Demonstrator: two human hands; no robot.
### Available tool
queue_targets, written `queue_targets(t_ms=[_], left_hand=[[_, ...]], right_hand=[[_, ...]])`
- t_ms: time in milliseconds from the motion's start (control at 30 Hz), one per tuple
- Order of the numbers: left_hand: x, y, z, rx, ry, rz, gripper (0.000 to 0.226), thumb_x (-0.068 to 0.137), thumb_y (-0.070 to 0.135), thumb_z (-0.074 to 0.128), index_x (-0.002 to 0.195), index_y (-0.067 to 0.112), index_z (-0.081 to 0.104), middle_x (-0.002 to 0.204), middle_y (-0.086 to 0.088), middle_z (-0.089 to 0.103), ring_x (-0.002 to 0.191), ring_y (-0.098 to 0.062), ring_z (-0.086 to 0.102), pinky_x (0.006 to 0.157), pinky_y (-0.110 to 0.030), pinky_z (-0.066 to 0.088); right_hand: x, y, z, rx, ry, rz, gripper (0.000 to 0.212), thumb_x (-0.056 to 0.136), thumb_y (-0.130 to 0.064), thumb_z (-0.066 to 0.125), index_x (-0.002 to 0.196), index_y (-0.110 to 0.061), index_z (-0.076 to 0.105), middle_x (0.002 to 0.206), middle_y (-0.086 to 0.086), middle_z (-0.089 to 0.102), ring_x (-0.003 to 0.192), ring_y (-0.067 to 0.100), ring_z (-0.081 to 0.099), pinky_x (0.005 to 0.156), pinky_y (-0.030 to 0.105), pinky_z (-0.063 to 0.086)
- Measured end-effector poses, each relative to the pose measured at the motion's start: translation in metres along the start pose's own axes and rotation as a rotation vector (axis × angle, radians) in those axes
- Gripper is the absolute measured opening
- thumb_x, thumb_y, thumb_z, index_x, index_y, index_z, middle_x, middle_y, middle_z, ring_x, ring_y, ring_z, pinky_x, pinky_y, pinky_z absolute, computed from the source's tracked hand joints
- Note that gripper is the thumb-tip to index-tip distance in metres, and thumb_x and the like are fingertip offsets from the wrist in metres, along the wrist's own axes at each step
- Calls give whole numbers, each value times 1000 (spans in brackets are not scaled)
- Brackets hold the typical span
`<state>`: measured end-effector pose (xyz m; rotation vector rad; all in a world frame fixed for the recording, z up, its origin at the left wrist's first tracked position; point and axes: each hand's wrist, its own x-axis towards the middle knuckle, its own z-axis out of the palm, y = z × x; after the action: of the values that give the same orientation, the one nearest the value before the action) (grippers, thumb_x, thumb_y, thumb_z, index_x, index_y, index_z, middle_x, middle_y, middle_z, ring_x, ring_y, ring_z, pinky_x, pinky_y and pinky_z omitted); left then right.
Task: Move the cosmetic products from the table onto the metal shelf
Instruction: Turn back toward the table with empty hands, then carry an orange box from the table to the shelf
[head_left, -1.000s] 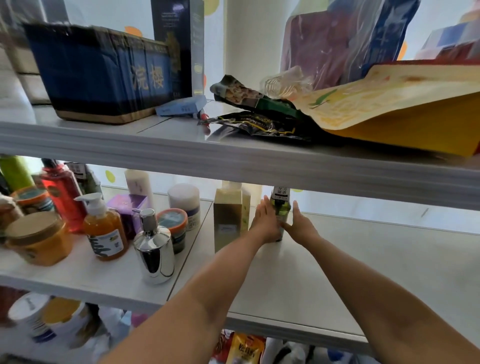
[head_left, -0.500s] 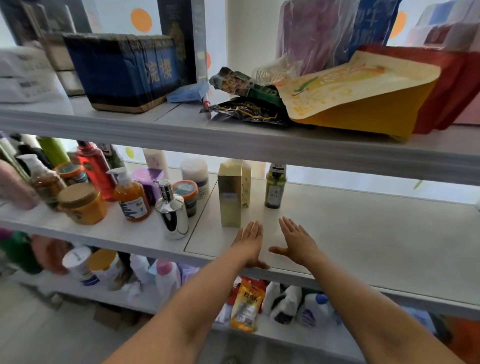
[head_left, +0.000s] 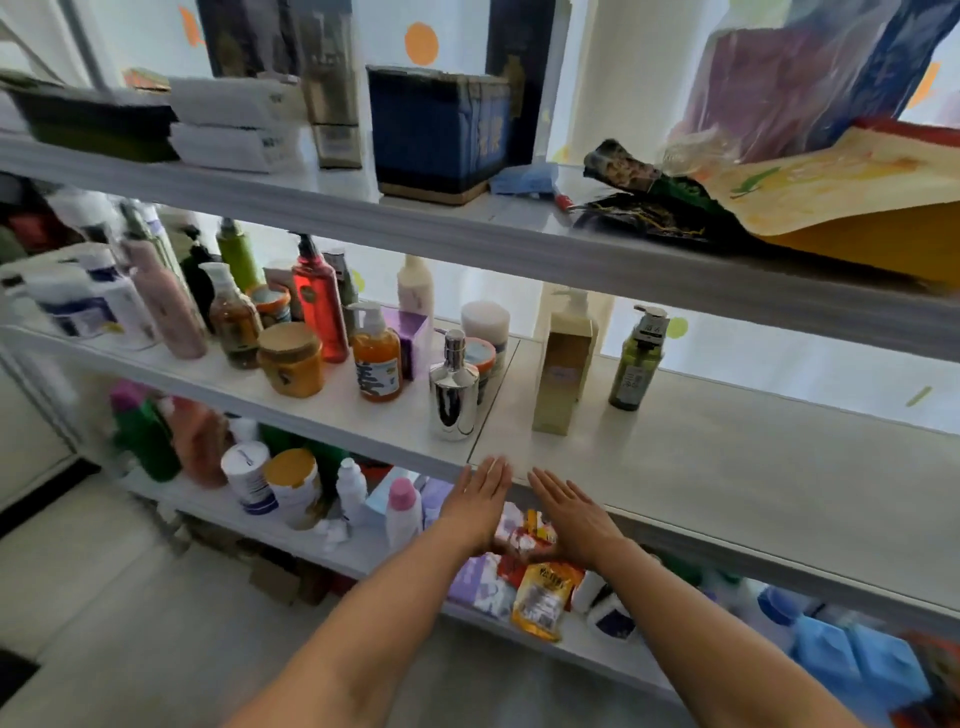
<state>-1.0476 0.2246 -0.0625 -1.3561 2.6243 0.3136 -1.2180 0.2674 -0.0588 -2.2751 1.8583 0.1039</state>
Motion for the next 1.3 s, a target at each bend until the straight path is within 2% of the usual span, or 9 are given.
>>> queue_targets(t_ms=[167, 333, 433, 500, 567, 733, 1000, 1133, 1300], left_hand=[[-69, -99, 18, -18, -19, -141, 113, 85, 59, 58, 149, 10, -21, 157, -9, -25, 146, -29, -20, 116, -46, -11], [-166, -209, 29, -55, 65, -319, 97, 93, 39, 57, 151, 8, -14, 159, -9, -19, 147, -28, -14, 117, -44, -6], [-211, -264, 39, -57, 115, -430, 95, 94, 41, 54, 150, 8, -15, 159, -10, -18, 147, -27, -14, 116, -43, -9], [-245, -304, 44, -88, 134, -556, 106, 88, 52, 57, 150, 7, -16, 159, -10, -18, 147, -27, -16, 115, -42, -13], [-281, -337, 49, -117, 132, -665, 111, 85, 55, 59, 149, 6, -17, 159, -10, -20, 146, -26, -18, 116, -43, -13], [-347, -405, 61, -184, 152, -901, 116, 81, 57, 62, 149, 8, -18, 159, -8, -22, 146, -24, -18, 116, -42, -11], [-408, -538, 59, -101, 143, -1169, 113, 85, 63, 53, 148, 6, -22, 157, -10, -25, 145, -25, -22, 114, -42, -16], [-440, -612, 43, -147, 101, -1316, 108, 88, 63, 47, 147, 8, -25, 156, -9, -28, 145, -26, -23, 114, -43, -16], [-474, -678, 40, -294, 163, -1514, 110, 88, 64, 47, 145, 7, -28, 155, -10, -29, 145, -27, -22, 116, -46, -12]], right_hand=[[40, -110, 6, 48, 16, -98, 119, 70, -70, 62, 151, -17, -6, 159, 1, -9, 147, 19, -3, 117, 32, -3], [93, -247, 20, 6, 18, -297, 118, 72, -67, 63, 150, -15, -8, 157, 1, -14, 147, 18, -4, 121, 36, 6], [120, -317, 23, 3, 17, -386, 113, 79, -56, 65, 149, -17, -13, 154, -6, -20, 144, 12, -13, 118, 31, -2], [141, -366, 23, -23, 18, -485, 107, 84, -42, 66, 149, -14, -15, 153, -4, -23, 146, 16, -13, 120, 33, -1], [158, -416, 20, -54, -29, -585, 105, 85, -38, 64, 148, -10, -15, 156, 2, -20, 146, 19, -12, 120, 33, -1], [199, -527, 35, -68, -98, -840, 125, 72, -66, 64, 148, -7, -15, 157, 5, -19, 146, 18, -14, 117, 28, -7], [293, -687, 42, -128, -102, -1076, 125, 73, -64, 64, 147, -8, -18, 157, 5, -19, 146, 18, -14, 120, 34, -2], [345, -766, 28, -132, -92, -1165, 125, 72, -64, 65, 147, -7, -18, 158, 5, -19, 146, 18, -14, 118, 31, -4], [398, -847, 18, -159, -106, -1278, 122, 75, -62, 63, 147, -9, -20, 157, 2, -22, 145, 16, -16, 117, 30, -5]])
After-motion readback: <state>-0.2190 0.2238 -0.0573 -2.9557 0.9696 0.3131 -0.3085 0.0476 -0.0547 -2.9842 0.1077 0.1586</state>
